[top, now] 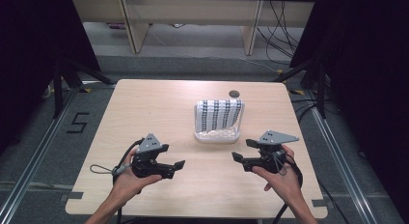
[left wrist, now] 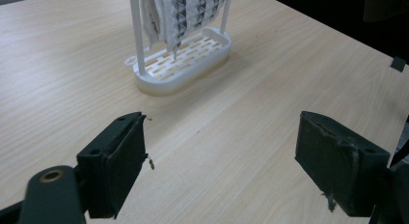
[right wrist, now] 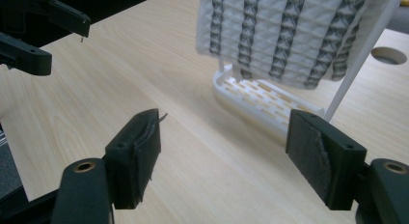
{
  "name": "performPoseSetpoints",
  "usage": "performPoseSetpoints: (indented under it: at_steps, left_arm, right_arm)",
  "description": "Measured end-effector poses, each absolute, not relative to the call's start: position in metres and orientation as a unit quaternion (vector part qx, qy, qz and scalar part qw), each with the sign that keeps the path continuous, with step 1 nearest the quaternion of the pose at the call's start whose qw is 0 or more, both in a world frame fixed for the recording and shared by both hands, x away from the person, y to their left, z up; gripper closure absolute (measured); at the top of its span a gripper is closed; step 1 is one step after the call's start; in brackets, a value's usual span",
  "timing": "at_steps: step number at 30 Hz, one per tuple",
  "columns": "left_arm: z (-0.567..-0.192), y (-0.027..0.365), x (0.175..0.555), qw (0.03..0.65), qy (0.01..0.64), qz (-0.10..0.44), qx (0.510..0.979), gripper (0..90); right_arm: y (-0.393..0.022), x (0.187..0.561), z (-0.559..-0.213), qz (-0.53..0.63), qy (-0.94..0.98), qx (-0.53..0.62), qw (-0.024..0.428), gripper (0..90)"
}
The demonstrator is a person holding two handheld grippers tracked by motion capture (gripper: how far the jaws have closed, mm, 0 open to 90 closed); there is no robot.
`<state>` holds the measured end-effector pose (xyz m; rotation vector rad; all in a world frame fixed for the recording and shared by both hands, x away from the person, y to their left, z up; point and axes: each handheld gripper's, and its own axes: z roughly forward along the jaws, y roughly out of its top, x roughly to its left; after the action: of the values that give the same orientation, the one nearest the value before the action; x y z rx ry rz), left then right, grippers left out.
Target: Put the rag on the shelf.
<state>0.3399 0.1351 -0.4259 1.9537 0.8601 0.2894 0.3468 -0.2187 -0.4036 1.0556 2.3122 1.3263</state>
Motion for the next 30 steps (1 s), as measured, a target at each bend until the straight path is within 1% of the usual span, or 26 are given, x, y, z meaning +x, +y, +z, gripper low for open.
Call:
performPoseSetpoints:
  at_steps: [1, 3, 5, 6, 8, 10, 12, 18, 19, 20, 22, 25, 28, 29, 30]
  left_arm:
    - [-0.428, 0.135, 0.339, 0.476, 0.351, 0.121, 0.797, 16.8]
    - [-0.431, 0.134, 0.337, 0.470, 0.351, 0.123, 0.801, 16.4]
    - [-0.435, 0.133, 0.337, 0.476, 0.348, 0.119, 0.799, 16.3]
    - [-0.436, 0.133, 0.335, 0.474, 0.350, 0.121, 0.799, 16.4]
    - [-0.439, 0.133, 0.334, 0.467, 0.347, 0.116, 0.805, 16.2]
    - [-0.443, 0.133, 0.331, 0.472, 0.351, 0.114, 0.801, 16.1]
    - [-0.446, 0.136, 0.328, 0.468, 0.352, 0.112, 0.803, 16.1]
    - [-0.453, 0.144, 0.319, 0.470, 0.357, 0.109, 0.800, 16.1]
    - [-0.453, 0.145, 0.317, 0.466, 0.360, 0.111, 0.801, 16.1]
    - [-0.453, 0.146, 0.315, 0.465, 0.361, 0.111, 0.801, 16.1]
    - [-0.455, 0.147, 0.311, 0.470, 0.360, 0.112, 0.798, 16.2]
    - [-0.457, 0.149, 0.307, 0.464, 0.355, 0.116, 0.804, 16.2]
    - [-0.460, 0.152, 0.303, 0.461, 0.354, 0.112, 0.806, 16.2]
    - [-0.461, 0.153, 0.303, 0.458, 0.352, 0.114, 0.808, 16.2]
    - [-0.462, 0.153, 0.301, 0.460, 0.357, 0.112, 0.806, 16.2]
  right_arm:
    - [-0.219, 0.345, -0.405, 0.455, 0.799, 0.371, 0.127, 29.0]
    - [-0.220, 0.346, -0.409, 0.467, 0.798, 0.357, 0.132, 28.9]
    - [-0.220, 0.343, -0.411, 0.462, 0.798, 0.367, 0.125, 28.6]
    - [-0.220, 0.344, -0.414, 0.466, 0.798, 0.357, 0.132, 28.5]
    - [-0.220, 0.340, -0.417, 0.470, 0.794, 0.367, 0.121, 28.2]
    - [-0.220, 0.336, -0.421, 0.462, 0.796, 0.373, 0.119, 28.1]
    - [-0.221, 0.336, -0.426, 0.468, 0.800, 0.356, 0.121, 28.1]
    - [-0.221, 0.326, -0.434, 0.459, 0.798, 0.373, 0.114, 28.0]
    - [-0.223, 0.327, -0.436, 0.459, 0.801, 0.364, 0.122, 28.0]
    - [-0.222, 0.325, -0.437, 0.458, 0.800, 0.372, 0.110, 28.0]
    - [-0.223, 0.323, -0.440, 0.459, 0.798, 0.375, 0.114, 28.0]
    - [-0.224, 0.322, -0.444, 0.464, 0.800, 0.365, 0.106, 27.9]
    - [-0.224, 0.315, -0.446, 0.458, 0.797, 0.380, 0.104, 27.8]
    - [-0.226, 0.317, -0.448, 0.459, 0.804, 0.365, 0.104, 27.8]
    - [-0.226, 0.312, -0.448, 0.449, 0.799, 0.386, 0.101, 27.8]
